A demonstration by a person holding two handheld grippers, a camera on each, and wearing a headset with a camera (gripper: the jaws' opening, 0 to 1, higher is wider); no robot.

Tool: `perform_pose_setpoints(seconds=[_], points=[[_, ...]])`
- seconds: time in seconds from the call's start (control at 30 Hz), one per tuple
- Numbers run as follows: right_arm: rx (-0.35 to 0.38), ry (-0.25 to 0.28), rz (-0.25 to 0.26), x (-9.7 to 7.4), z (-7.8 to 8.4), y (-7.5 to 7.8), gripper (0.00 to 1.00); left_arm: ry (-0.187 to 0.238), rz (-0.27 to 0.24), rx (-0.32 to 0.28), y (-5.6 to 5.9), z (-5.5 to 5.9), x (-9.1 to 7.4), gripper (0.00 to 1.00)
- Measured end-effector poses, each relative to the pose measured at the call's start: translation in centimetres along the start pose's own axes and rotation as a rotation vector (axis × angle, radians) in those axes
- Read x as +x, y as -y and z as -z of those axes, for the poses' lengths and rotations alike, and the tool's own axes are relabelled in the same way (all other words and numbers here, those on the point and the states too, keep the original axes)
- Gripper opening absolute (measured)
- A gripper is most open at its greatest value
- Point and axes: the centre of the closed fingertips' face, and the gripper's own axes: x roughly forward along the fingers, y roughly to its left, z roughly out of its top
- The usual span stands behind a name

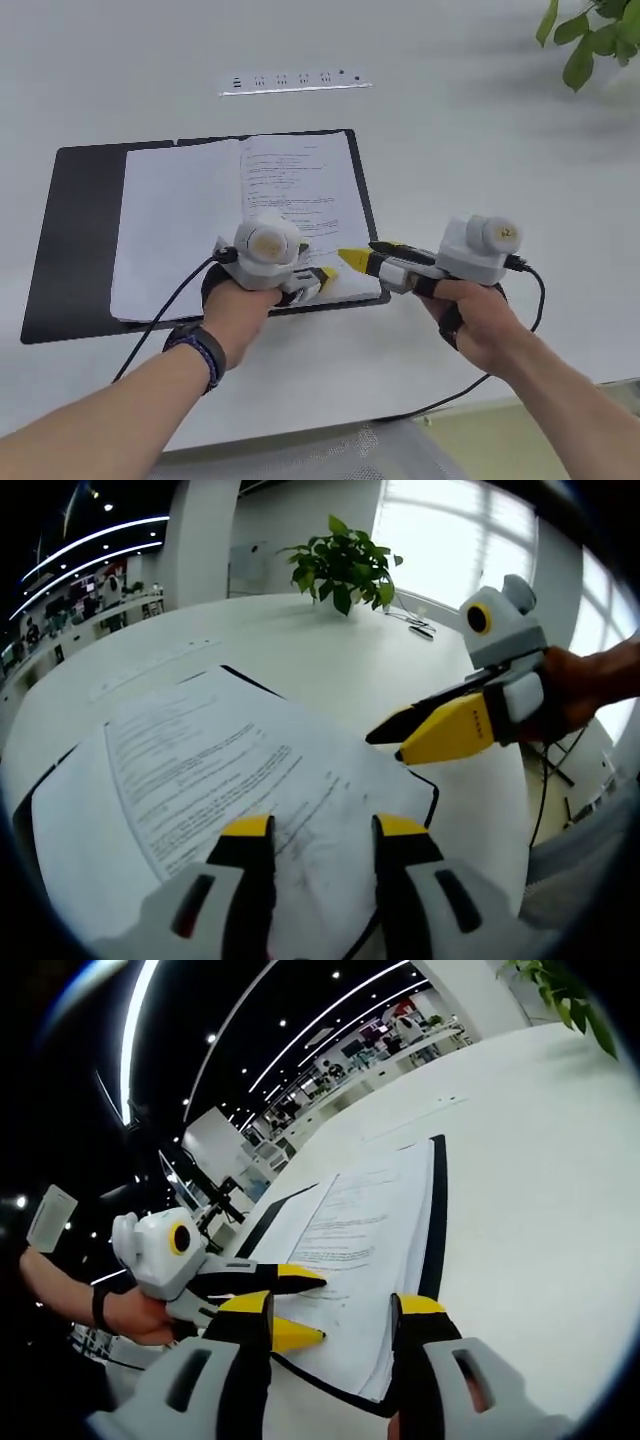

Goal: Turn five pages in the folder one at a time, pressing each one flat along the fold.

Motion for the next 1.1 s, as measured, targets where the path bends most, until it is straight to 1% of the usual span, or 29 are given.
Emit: perform_pose_setpoints(seconds=[0.13,0.23,0.37,0.43,0.5,0.57,0.7,0.87,1.03,1.1], points=[[0.021,0.001,0.003,-0.1,0.3,0.3,0.42,0.004,-0.001,-0.003,-0.1,0.0,-0.6,0.40],[0.033,0.001,0.004,-0.2,0.6,0.2,0.36,0.012,-0.009,-0.010,-0.3,-0.1,-1.2,0.41],[0.059,0.015,0.014,-0.3,0.7,0.5,0.28,0.026,-0.026,-0.022,-0.9,-0.3,-2.2,0.42],[0.064,0.033,0.048,-0.4,0.5,1.1,0.28,0.030,-0.032,-0.028,-1.2,-0.3,-2.5,0.42],[0.076,0.044,0.058,-0.4,0.4,1.4,0.30,0.031,-0.037,-0.027,-1.3,-0.2,-2.8,0.42],[0.073,0.043,0.064,-0.4,0.3,1.6,0.33,0.034,-0.041,-0.029,-1.4,-0.2,-3.1,0.42],[0.069,0.035,0.063,-0.2,0.4,1.6,0.34,0.035,-0.044,-0.032,-1.5,-0.1,-3.2,0.43],[0.069,0.035,0.055,-0.1,0.3,1.4,0.34,0.033,-0.041,-0.037,-1.4,0.1,-3.2,0.44],[0.071,0.030,0.054,0.0,0.4,1.5,0.34,0.033,-0.029,-0.045,-0.8,0.0,-2.9,0.45],[0.065,0.038,0.057,-0.2,0.2,1.5,0.33,0.035,-0.024,-0.044,-0.6,-0.1,-2.7,0.45]])
